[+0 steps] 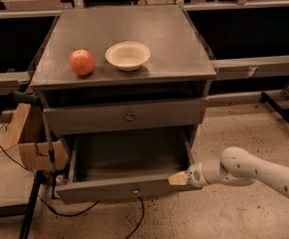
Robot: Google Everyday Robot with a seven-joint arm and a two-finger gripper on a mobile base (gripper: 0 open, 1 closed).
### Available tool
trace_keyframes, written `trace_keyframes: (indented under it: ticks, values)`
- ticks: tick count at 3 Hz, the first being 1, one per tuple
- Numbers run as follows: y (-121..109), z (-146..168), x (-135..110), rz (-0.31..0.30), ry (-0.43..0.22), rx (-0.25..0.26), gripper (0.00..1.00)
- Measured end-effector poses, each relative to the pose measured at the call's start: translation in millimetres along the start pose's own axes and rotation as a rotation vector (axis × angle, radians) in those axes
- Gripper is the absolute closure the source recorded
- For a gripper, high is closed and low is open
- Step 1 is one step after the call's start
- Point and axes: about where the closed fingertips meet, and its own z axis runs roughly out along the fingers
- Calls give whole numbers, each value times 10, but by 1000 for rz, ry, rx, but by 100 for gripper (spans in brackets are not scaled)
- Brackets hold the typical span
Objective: Close middle drawer
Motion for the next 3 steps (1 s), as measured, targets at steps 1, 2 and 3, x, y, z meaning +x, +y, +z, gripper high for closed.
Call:
trace_keyframes:
  ticks: [1,2,3]
  values:
    - [0,29,63,6,33,-6,100]
    - [-2,371,357,-5,170,-36,100]
    - [43,711,589,-20,282,-66,100]
